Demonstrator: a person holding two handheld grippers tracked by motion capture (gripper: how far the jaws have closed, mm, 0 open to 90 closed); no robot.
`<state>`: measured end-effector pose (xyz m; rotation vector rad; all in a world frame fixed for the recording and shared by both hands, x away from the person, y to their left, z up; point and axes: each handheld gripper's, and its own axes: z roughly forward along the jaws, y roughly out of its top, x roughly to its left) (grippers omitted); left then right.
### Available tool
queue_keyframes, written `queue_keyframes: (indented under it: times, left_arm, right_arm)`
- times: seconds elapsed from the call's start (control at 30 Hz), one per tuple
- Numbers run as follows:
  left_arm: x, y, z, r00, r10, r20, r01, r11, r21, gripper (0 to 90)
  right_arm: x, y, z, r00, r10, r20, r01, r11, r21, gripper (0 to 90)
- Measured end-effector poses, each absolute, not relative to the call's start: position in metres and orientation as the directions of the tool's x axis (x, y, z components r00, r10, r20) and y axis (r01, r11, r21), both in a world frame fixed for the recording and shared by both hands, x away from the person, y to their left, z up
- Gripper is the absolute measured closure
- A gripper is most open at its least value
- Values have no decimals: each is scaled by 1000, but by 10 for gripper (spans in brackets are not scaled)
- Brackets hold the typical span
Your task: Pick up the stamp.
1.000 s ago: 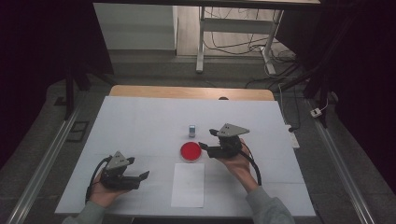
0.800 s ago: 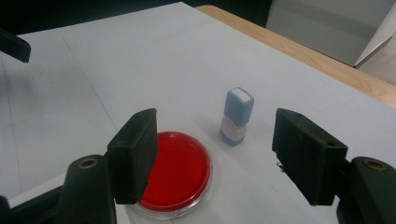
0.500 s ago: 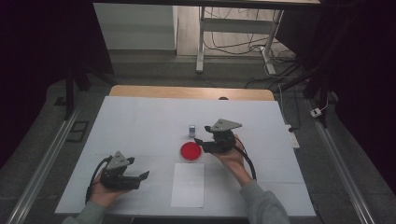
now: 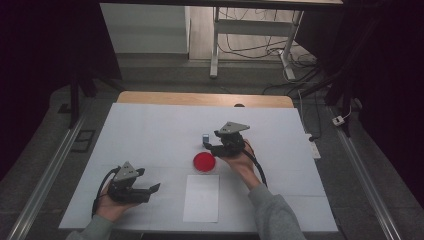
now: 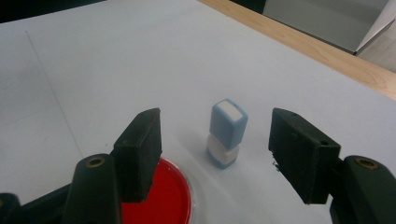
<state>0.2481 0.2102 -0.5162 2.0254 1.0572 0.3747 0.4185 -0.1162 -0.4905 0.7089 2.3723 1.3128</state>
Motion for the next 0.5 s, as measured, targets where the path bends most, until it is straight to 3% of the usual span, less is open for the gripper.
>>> queue_keyframes:
  times: [0.5]
  left_arm:
    - [249,211,-516,605,790,-98,553,-328,766,198]
  right_arm:
    - [436,-108,-494,-815,577,-52,272,460,845,380]
